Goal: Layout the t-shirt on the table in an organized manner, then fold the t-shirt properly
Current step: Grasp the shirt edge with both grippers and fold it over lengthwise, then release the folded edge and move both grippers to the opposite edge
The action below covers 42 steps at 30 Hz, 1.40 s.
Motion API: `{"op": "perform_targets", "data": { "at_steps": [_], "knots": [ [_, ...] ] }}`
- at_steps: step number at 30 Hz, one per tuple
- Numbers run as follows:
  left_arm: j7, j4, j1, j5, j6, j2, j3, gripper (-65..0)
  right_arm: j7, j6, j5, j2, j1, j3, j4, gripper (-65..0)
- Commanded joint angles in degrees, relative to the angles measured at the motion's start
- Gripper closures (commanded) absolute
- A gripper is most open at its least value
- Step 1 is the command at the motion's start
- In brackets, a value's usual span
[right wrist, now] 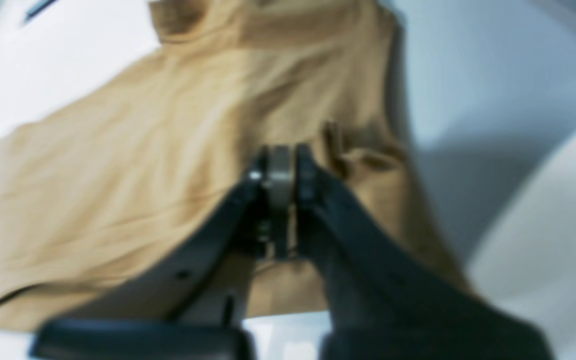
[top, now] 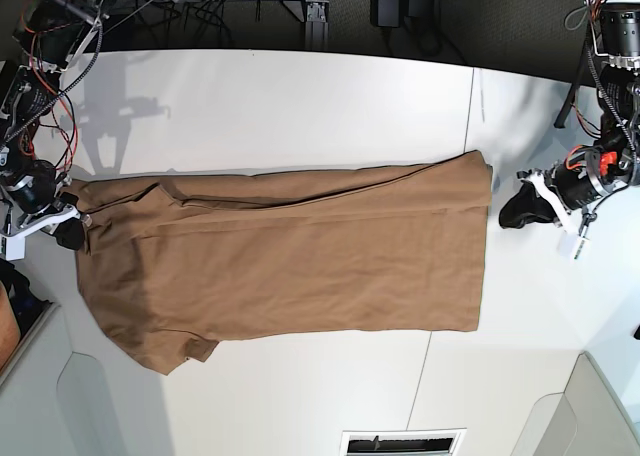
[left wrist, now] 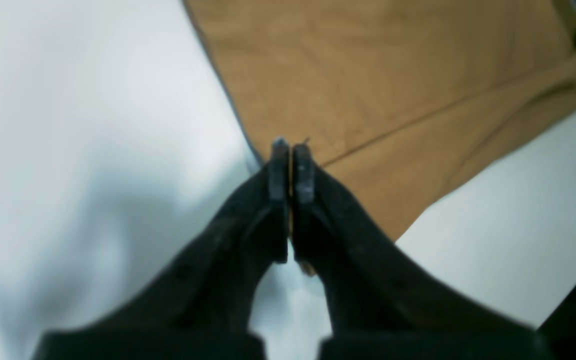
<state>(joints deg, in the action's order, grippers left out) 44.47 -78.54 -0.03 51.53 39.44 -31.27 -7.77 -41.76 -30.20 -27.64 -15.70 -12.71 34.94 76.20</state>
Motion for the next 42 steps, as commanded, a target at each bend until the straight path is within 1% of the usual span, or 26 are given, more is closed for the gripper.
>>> {"op": "perform_targets", "data": {
  "at_steps": [1, 3, 4, 7, 10, 15, 19, 21, 25, 27, 32, 38, 41, 42],
  "knots": [
    [-2.73, -0.9, -1.14, -1.01, 0.56, -0.94, 1.49, 0.0, 2.27, -0.11, 0.81, -0.48, -1.09, -0.52, 0.33, 0.0],
    [-6.62, -0.9, -1.27, -6.36, 0.56, -0.68, 5.68, 0.0, 3.85, -0.09, 3.87, -0.33, -1.07, -2.03, -1.11, 0.0],
    [-7.58, -0.9, -1.29, -8.68, 0.56, -0.31, 7.61, 0.0, 4.17, -0.07, 5.31, -0.37, -1.07, -2.84, -1.92, 0.0],
    [-7.8, -0.87, -1.4, -14.14, 0.56, 1.53, 11.56, 0.0, 5.33, -0.04, 8.96, -0.7, -1.07, -5.2, -4.5, 0.0],
    [-6.86, -0.87, -1.33, -17.16, 0.56, 2.89, 13.44, 0.0, 5.11, -0.02, 10.99, -0.81, -0.81, -7.23, -6.03, 0.0],
    [-6.05, -0.92, 0.11, -17.05, 0.56, 2.8, 13.42, 0.0, 4.17, -0.02, 10.54, -1.01, 2.73, -7.96, -5.64, 0.0],
    [-5.35, -2.6, 2.58, -16.96, 0.56, 2.14, 13.42, 0.0, 3.93, -0.04, 7.39, -1.95, 7.96, -7.89, -2.56, 0.0],
    [-5.27, -5.49, 5.35, -16.15, 0.56, 0.92, 13.42, 0.0, 3.3, -0.04, 6.14, -2.08, 11.08, -7.91, 0.72, 0.0],
    [-5.29, -12.44, 11.65, -13.42, 0.56, -2.27, 13.42, 0.0, 0.31, -0.04, 4.04, -2.1, 16.87, -7.89, 8.33, 0.0],
    [-5.27, -15.02, 14.1, -13.2, 0.56, -3.65, 13.42, 0.0, -0.92, -0.04, 4.07, -2.12, 19.1, -7.89, 11.47, 0.0],
    [-5.27, -18.91, 18.4, -13.35, 0.56, -5.9, 13.4, 0.0, -1.29, -0.02, 3.13, -2.43, 24.68, -7.78, 16.98, 0.0],
    [-5.29, -19.5, 19.06, -13.62, 0.56, -6.03, 12.94, 0.0, -1.49, -0.02, 2.54, -2.4, 29.7, -7.78, 20.13, 0.0],
    [-5.33, -19.56, 18.99, -13.49, 0.56, -6.05, 12.28, -0.2, -0.81, -0.02, 1.55, -2.4, 30.51, -7.23, 20.94, 0.0],
    [-5.31, -19.58, 18.91, -13.35, 0.56, -6.05, 11.98, -3.9, -0.35, -0.02, 0.98, -2.4, 30.47, -6.84, 21.18, 0.0]
  ]
}}
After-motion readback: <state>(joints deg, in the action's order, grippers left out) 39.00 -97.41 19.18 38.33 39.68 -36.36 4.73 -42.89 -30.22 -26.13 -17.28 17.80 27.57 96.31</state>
